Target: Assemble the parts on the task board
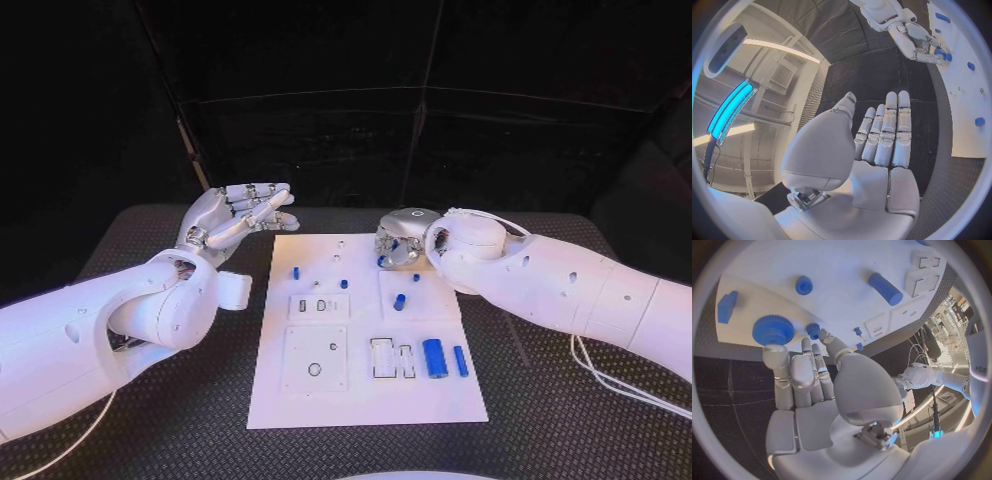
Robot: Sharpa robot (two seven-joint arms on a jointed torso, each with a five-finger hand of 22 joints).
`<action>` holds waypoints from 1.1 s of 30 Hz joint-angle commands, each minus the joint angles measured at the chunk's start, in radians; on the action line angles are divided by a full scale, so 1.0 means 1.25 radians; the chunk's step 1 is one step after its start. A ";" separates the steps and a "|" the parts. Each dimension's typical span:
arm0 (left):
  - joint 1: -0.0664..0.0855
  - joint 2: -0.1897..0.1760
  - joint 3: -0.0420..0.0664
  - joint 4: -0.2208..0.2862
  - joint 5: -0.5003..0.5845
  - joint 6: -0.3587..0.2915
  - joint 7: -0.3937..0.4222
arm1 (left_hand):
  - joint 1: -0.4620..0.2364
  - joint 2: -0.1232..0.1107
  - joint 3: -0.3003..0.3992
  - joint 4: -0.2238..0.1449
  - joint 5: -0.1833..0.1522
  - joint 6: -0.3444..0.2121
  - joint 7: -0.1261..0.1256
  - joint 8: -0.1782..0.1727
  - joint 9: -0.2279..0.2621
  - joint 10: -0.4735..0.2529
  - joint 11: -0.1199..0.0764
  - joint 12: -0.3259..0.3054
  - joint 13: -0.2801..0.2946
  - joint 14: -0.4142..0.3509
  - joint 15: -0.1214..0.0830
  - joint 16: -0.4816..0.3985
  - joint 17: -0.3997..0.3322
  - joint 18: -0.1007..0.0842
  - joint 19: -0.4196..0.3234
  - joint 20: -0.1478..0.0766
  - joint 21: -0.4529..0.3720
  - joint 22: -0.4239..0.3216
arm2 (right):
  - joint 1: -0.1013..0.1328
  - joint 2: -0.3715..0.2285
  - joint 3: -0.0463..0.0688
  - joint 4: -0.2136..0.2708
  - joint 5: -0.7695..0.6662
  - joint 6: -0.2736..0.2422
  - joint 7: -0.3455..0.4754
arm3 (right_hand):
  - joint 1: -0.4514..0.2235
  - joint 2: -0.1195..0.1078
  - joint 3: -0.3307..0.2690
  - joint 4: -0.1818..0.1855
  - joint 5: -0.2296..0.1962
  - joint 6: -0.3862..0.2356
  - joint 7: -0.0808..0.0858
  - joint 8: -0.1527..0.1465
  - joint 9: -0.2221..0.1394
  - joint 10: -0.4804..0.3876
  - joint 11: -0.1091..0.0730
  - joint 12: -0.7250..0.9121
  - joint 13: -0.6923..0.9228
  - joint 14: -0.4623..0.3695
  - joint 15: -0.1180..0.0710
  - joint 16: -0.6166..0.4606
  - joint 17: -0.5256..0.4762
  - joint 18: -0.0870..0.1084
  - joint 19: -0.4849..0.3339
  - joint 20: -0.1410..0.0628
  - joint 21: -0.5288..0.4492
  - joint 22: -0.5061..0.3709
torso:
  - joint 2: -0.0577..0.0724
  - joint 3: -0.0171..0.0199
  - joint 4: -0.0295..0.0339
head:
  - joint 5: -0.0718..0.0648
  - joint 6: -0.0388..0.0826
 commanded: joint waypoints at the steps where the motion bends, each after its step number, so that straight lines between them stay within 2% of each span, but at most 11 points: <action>1: 0.001 -0.001 0.001 -0.001 -0.004 0.011 0.003 | 0.004 0.007 0.000 -0.004 -0.005 0.005 0.002 -0.003 -0.001 0.006 0.000 -0.005 -0.001 0.003 0.000 -0.005 0.001 0.011 0.007 0.000 0.003 0.001 | 0.002 0.003 0.001 -0.002 -0.008 0.024 0.004 | -0.009 -0.001 0.009 0.000 -0.005 0.008 -0.001 -0.003 0.000 0.007 0.001 -0.002 -0.001 0.033 -0.004 0.009 0.005 -0.011 0.007 0.000 0.009 0.006 | 0.001 0.0001 0.0010 | 0.000 -0.004; 12: 0.001 -0.004 0.001 0.000 -0.004 0.012 0.006 | 0.001 0.008 -0.003 -0.004 -0.006 0.006 0.003 -0.005 -0.001 0.007 0.001 -0.007 -0.001 0.006 -0.001 -0.006 0.004 0.010 0.010 0.000 0.005 0.001 | 0.002 0.009 0.001 -0.010 -0.008 0.040 0.006 | -0.009 0.000 0.047 0.011 -0.005 0.046 -0.001 0.009 0.003 0.032 -0.002 0.002 0.001 0.031 -0.006 0.035 0.027 -0.014 0.010 0.000 0.037 0.038 | 0.004 0.0003 0.0018 | 0.001 -0.009; 15: 0.001 -0.004 0.001 0.000 -0.004 0.012 0.006 | 0.001 0.008 -0.003 -0.004 -0.006 0.006 0.003 -0.005 -0.001 0.007 0.001 -0.007 -0.001 0.006 -0.001 -0.006 0.004 0.010 0.010 0.000 0.005 0.001 | 0.002 0.010 0.001 -0.016 -0.008 0.038 0.008 | -0.009 0.000 0.054 0.014 -0.004 0.051 -0.002 0.009 0.003 0.036 -0.004 0.002 0.001 0.031 -0.007 0.039 0.030 -0.015 0.011 0.000 0.042 0.044 | 0.004 0.0003 0.0015 | 0.001 -0.014; 26: 0.001 -0.003 0.001 -0.001 -0.004 0.012 0.002 | -0.001 0.008 -0.005 -0.004 -0.006 0.006 0.004 -0.008 -0.001 0.005 0.002 -0.011 -0.002 0.007 0.000 -0.008 0.006 0.010 0.011 -0.001 0.005 0.001 | 0.002 0.016 0.001 -0.031 -0.004 0.020 0.017 | -0.001 0.004 0.083 0.019 -0.005 0.058 -0.003 0.006 0.002 0.041 -0.005 -0.003 0.000 0.029 -0.009 0.047 0.034 -0.016 0.011 0.000 0.054 0.057 | 0.005 -0.0002 0.0030 | 0.000 -0.016; 30: 0.001 -0.003 0.001 -0.001 -0.004 0.012 0.001 | -0.001 0.008 -0.006 -0.004 -0.006 0.006 0.004 -0.008 -0.001 0.005 0.002 -0.011 -0.002 0.007 0.000 -0.008 0.006 0.010 0.011 -0.001 0.005 0.001 | 0.002 0.016 0.001 -0.028 0.000 -0.012 0.028 | 0.003 0.003 0.095 0.020 0.000 0.062 -0.002 0.006 0.002 0.043 -0.005 -0.004 0.001 0.028 -0.010 0.050 0.035 -0.017 0.012 0.001 0.058 0.062 | 0.004 -0.0003 0.0030 | 0.000 -0.018; 33: 0.001 -0.004 0.001 -0.001 -0.004 0.012 0.001 | -0.002 0.008 -0.006 -0.004 -0.006 0.005 0.004 -0.009 -0.001 0.005 0.002 -0.012 -0.002 0.007 0.000 -0.009 0.007 0.010 0.011 -0.001 0.005 0.001 | 0.002 0.010 0.001 -0.014 0.015 -0.067 0.043 | 0.005 -0.004 0.114 0.020 0.045 0.073 -0.002 0.008 0.003 0.051 -0.006 -0.003 0.002 0.026 -0.011 0.053 0.035 -0.017 0.011 0.001 0.064 0.067 | 0.003 -0.0003 0.0025 | -0.001 -0.017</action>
